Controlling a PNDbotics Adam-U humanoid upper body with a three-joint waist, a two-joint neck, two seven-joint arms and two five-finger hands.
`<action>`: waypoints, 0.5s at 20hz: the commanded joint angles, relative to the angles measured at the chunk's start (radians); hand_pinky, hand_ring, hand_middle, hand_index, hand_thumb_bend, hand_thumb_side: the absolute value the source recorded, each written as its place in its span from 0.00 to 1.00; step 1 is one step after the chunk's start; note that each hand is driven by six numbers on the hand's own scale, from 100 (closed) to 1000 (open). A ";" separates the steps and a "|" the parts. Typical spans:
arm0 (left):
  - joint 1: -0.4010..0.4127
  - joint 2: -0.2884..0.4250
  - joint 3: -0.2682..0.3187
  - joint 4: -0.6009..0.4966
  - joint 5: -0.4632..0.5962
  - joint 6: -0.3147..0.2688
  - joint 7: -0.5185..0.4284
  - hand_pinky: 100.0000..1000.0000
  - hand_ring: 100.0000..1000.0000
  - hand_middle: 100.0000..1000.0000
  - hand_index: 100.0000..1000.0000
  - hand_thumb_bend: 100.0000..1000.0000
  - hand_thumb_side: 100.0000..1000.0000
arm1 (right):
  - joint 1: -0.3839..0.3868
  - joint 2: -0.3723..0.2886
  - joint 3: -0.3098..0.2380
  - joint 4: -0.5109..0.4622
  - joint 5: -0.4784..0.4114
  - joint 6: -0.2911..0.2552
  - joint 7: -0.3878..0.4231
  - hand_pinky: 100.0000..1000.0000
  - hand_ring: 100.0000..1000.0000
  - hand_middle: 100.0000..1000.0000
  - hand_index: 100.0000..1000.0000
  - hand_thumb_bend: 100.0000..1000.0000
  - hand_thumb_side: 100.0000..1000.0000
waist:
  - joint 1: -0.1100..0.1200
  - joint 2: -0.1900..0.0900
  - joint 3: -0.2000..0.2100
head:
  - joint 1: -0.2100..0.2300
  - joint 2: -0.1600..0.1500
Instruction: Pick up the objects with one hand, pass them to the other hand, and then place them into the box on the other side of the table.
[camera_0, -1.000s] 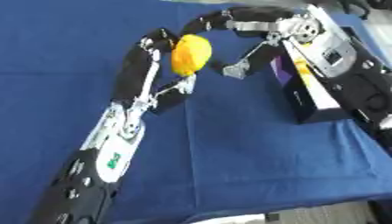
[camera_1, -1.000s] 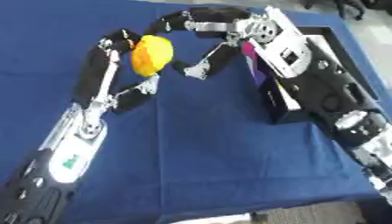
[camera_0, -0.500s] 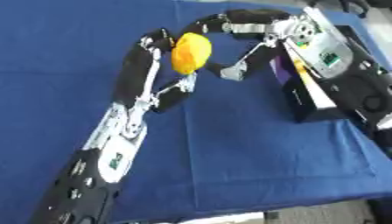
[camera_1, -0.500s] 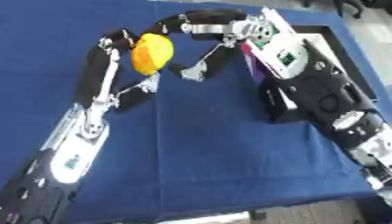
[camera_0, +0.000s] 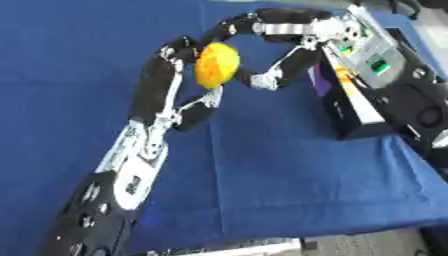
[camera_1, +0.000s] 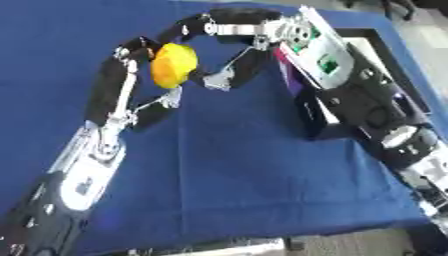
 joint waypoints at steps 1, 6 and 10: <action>-0.015 -0.021 0.004 0.001 -0.008 -0.003 0.008 0.71 0.52 0.54 0.53 0.00 0.05 | -0.016 -0.024 -0.013 -0.021 -0.016 0.013 0.001 0.92 1.00 0.89 1.00 0.00 0.42 | -0.003 0.001 -0.004 | -0.007 -0.001; -0.016 -0.023 0.001 -0.004 -0.006 -0.010 0.022 0.71 0.52 0.54 0.53 0.00 0.05 | -0.018 -0.025 -0.011 -0.015 -0.005 0.006 0.016 0.93 1.00 0.89 1.00 0.00 0.41 | 0.001 0.002 -0.007 | -0.007 -0.001; -0.019 -0.021 -0.006 -0.026 -0.002 -0.007 0.020 0.71 0.52 0.54 0.53 0.00 0.05 | -0.018 -0.024 -0.010 -0.008 0.009 -0.015 0.028 0.93 1.00 0.90 1.00 0.00 0.42 | 0.000 0.000 -0.006 | -0.011 -0.001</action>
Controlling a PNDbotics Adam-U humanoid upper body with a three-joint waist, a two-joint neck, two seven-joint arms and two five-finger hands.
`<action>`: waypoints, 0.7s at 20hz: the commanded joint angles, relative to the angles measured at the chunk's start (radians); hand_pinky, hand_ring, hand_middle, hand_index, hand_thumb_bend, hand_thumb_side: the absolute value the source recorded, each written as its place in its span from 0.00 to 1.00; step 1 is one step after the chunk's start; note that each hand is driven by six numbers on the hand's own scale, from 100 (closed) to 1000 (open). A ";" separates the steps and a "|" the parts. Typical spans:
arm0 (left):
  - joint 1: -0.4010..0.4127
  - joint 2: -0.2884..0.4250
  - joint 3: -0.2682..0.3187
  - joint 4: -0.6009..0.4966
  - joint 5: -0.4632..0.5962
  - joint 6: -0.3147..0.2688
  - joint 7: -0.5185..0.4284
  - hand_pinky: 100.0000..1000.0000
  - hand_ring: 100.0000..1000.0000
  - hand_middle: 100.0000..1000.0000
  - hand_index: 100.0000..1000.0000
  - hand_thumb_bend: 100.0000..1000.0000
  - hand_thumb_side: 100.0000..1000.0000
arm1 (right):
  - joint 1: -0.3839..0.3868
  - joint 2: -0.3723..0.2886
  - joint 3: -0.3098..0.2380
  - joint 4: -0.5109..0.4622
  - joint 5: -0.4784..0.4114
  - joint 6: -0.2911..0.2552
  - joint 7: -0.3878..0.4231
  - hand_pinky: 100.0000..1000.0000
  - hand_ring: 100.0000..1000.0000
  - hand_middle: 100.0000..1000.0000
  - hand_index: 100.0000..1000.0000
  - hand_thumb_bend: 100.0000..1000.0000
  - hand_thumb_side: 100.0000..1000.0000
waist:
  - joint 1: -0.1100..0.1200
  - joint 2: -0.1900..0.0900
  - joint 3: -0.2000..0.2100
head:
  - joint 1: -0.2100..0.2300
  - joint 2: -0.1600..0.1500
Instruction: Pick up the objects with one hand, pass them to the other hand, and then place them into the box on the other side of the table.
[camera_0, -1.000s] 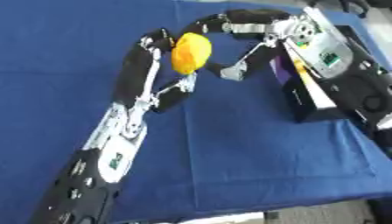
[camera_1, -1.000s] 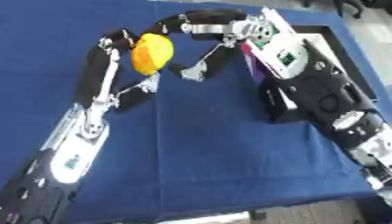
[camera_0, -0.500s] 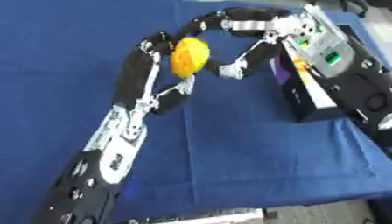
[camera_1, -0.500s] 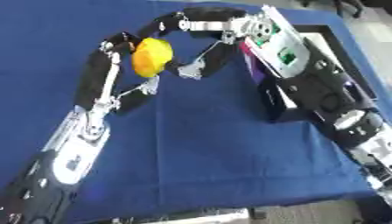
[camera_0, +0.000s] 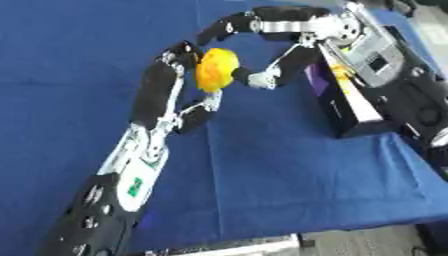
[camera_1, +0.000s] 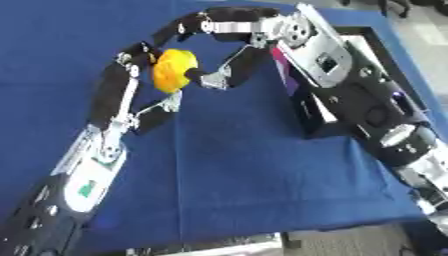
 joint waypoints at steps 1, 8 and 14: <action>-0.019 -0.017 -0.008 -0.038 0.005 0.000 -0.001 0.71 0.52 0.54 0.53 0.00 0.04 | -0.015 -0.023 -0.009 -0.005 0.010 -0.019 0.012 0.93 1.00 0.90 1.00 0.00 0.42 | -0.001 -0.005 -0.003 | -0.004 -0.001; -0.022 -0.011 -0.017 -0.068 0.015 0.001 -0.011 0.71 0.52 0.54 0.53 0.00 0.03 | -0.014 -0.020 -0.012 0.003 0.024 -0.045 0.024 0.93 1.00 0.91 1.00 0.00 0.39 | -0.004 -0.006 -0.001 | -0.006 -0.001; -0.023 -0.010 -0.027 -0.088 0.027 0.001 -0.024 0.71 0.52 0.54 0.53 0.00 0.04 | -0.014 -0.019 -0.013 0.012 0.025 -0.050 0.013 0.93 1.00 0.91 1.00 0.00 0.35 | -0.003 -0.005 -0.002 | -0.012 -0.001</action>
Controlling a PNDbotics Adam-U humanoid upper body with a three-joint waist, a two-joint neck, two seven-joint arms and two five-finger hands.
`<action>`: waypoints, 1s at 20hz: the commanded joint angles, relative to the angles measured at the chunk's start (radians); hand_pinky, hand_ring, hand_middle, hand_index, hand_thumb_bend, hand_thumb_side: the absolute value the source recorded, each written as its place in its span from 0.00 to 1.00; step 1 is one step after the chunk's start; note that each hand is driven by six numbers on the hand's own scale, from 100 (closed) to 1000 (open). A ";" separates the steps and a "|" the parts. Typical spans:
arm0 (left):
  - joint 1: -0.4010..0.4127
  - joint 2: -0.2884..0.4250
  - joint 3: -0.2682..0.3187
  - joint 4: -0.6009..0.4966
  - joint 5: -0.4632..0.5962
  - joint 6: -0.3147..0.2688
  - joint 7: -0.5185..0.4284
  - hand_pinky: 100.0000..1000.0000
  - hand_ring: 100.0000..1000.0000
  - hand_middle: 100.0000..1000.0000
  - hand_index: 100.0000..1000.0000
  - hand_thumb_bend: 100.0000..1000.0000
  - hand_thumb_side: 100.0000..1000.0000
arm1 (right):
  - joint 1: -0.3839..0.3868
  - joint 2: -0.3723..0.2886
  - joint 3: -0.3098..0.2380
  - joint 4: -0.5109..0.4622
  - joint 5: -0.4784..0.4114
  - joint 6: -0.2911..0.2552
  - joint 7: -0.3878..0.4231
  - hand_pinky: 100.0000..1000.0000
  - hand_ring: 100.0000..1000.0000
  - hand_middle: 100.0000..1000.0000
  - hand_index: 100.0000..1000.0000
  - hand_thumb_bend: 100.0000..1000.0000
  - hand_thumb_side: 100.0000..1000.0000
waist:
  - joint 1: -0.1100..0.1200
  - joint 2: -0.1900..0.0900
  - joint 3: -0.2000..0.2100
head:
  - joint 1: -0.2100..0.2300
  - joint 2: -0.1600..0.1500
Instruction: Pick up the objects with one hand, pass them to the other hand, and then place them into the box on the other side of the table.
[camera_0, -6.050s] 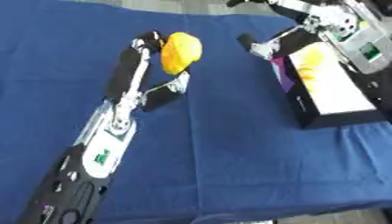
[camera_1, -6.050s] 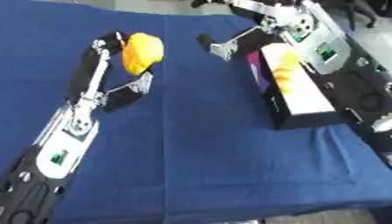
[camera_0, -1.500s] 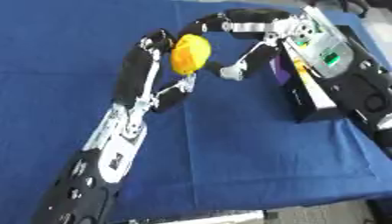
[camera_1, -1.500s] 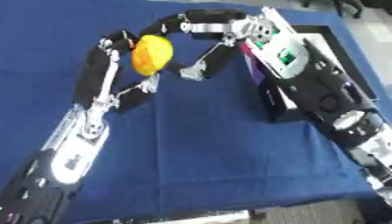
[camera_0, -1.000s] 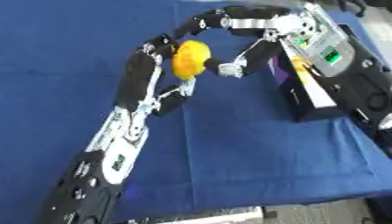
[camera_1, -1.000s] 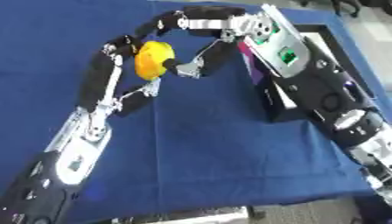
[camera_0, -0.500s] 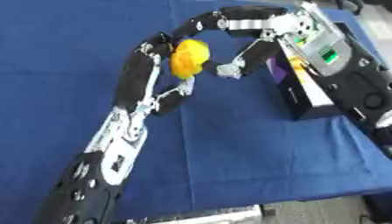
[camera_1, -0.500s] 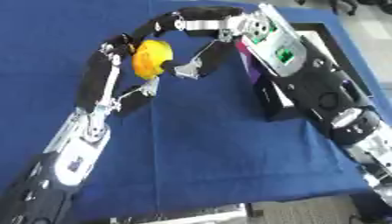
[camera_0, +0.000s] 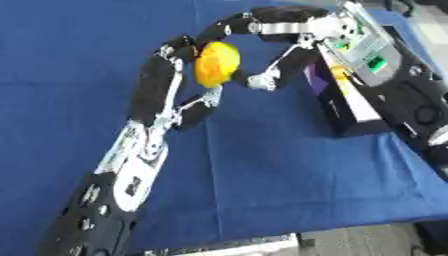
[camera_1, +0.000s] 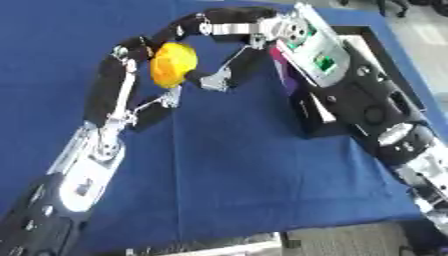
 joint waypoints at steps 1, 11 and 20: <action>-0.022 -0.016 -0.016 -0.049 0.011 -0.005 -0.008 0.71 0.52 0.54 0.53 0.00 0.04 | -0.012 -0.019 -0.011 0.002 0.003 -0.008 0.003 0.93 1.00 0.91 1.00 0.00 0.35 | -0.003 -0.004 -0.002 | -0.006 -0.002; -0.025 -0.014 -0.027 -0.074 0.044 -0.005 -0.015 0.71 0.52 0.53 0.53 0.00 0.04 | -0.011 -0.021 -0.015 0.001 0.000 0.012 -0.009 0.93 1.00 0.91 1.00 0.00 0.34 | -0.001 -0.003 -0.004 | -0.011 -0.002; -0.025 -0.012 -0.033 -0.086 0.044 -0.006 -0.017 0.71 0.52 0.54 0.53 0.00 0.03 | -0.010 -0.018 -0.015 0.012 0.013 0.008 0.003 0.93 1.00 0.90 1.00 0.00 0.39 | -0.001 -0.001 -0.005 | -0.016 -0.002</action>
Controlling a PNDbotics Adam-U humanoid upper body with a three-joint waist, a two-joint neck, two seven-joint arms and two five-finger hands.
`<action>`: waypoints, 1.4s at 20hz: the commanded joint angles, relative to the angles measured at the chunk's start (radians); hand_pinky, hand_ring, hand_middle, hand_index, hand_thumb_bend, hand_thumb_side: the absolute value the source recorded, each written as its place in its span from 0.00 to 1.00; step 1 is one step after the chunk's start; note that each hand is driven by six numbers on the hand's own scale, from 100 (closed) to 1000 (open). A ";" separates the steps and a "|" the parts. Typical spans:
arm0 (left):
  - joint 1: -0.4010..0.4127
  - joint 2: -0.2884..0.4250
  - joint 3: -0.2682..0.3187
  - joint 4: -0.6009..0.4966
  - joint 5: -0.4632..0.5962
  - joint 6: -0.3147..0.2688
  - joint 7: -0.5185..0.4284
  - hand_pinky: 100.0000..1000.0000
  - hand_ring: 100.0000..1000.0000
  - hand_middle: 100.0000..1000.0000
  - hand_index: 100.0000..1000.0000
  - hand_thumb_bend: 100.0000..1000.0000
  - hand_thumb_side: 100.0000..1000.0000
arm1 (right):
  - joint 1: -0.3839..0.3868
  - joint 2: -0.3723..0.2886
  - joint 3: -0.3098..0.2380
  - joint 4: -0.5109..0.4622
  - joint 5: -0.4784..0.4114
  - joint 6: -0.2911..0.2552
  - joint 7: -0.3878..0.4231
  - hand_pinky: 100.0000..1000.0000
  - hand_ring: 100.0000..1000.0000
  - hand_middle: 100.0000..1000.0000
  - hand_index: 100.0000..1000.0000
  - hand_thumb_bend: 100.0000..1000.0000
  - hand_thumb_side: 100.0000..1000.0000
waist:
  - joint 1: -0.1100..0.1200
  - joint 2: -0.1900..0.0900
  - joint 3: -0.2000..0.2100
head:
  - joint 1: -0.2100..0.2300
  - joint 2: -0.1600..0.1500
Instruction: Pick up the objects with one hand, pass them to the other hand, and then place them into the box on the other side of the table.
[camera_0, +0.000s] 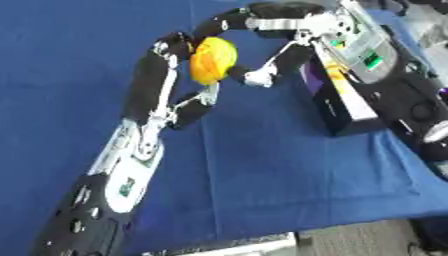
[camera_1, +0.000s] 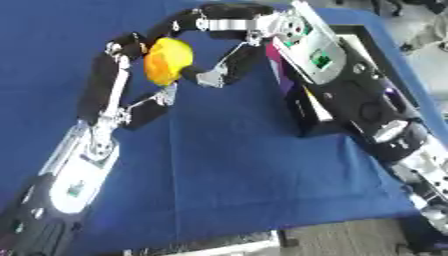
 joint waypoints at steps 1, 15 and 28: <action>-0.025 -0.023 -0.021 -0.055 -0.002 -0.012 0.000 0.71 0.52 0.54 0.53 0.00 0.03 | -0.009 -0.018 -0.006 0.013 0.023 0.000 0.011 0.93 1.00 0.90 1.00 0.00 0.39 | -0.001 -0.001 -0.005 | -0.005 -0.002; -0.023 -0.021 -0.024 -0.088 0.005 -0.014 0.015 0.71 0.51 0.53 0.53 0.00 0.04 | -0.007 -0.014 -0.002 0.029 0.010 0.005 0.043 0.86 1.00 0.69 0.97 0.00 0.40 | -0.002 -0.001 -0.007 | -0.006 -0.002; -0.023 -0.016 -0.032 -0.122 0.010 -0.009 0.003 0.71 0.51 0.53 0.53 0.00 0.02 | -0.007 -0.007 -0.008 0.037 -0.025 0.009 0.052 0.83 1.00 0.63 0.91 0.00 0.37 | -0.005 0.000 -0.009 | -0.007 -0.002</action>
